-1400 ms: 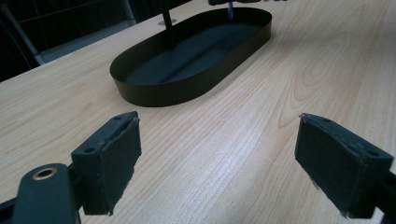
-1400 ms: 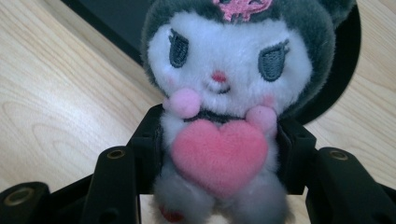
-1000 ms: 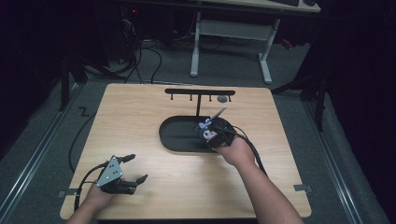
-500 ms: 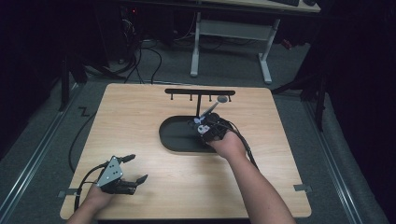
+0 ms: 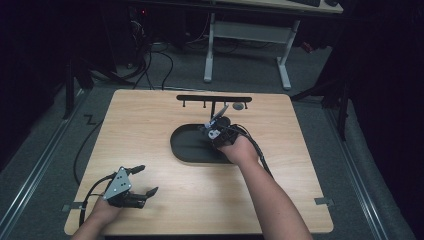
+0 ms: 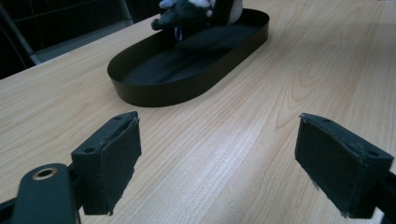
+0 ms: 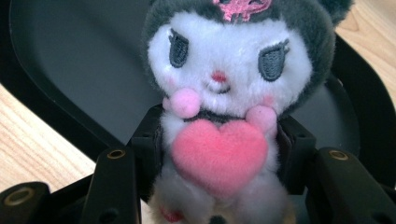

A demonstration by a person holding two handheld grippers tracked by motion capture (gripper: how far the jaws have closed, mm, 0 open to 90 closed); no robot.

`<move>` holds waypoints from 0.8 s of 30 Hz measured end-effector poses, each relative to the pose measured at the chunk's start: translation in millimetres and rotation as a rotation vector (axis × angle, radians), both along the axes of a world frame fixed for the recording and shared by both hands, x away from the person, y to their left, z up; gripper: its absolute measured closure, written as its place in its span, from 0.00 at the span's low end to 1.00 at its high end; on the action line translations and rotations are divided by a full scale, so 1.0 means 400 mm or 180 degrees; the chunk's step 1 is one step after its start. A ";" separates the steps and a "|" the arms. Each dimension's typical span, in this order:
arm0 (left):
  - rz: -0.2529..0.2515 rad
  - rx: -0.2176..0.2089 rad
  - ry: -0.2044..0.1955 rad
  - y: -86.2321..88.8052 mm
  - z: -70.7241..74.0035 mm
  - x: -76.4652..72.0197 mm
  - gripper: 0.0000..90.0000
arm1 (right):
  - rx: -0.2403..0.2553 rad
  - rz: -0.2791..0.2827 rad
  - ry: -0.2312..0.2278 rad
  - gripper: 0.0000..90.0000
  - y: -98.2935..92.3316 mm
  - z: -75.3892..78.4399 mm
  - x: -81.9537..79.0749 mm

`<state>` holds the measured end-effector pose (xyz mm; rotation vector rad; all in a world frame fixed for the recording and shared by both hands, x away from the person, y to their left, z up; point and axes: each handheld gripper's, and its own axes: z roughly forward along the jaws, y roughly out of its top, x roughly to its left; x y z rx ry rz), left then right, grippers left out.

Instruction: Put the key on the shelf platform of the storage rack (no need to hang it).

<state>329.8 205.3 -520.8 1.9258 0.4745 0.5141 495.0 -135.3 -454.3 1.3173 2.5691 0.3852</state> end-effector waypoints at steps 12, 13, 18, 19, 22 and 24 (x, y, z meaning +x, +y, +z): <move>-0.0009 -0.0036 0.0011 0.002 0.000 0.002 0.17 | -0.0074 -0.0015 0.0043 0.52 0.010 -0.031 0.005; -0.0005 -0.0036 0.0012 0.002 0.000 0.002 0.17 | -0.0076 -0.0074 0.0092 0.52 0.008 -0.034 0.002; -0.0017 -0.0006 0.0017 0.000 0.000 0.002 0.17 | -0.0117 -0.0002 0.0139 0.52 -0.010 -0.036 -0.014; -0.0016 -0.0001 0.0020 0.000 0.000 0.002 0.17 | -0.0117 -0.0064 0.0178 0.52 -0.011 -0.036 -0.019; -0.0018 0.0005 0.0013 0.000 0.000 0.001 0.17 | -0.0121 -0.0053 0.0265 0.52 -0.026 -0.042 -0.029; -0.0018 0.0006 0.0010 -0.001 0.000 0.001 0.17 | -0.0170 -0.0026 0.0284 0.52 -0.032 -0.051 -0.037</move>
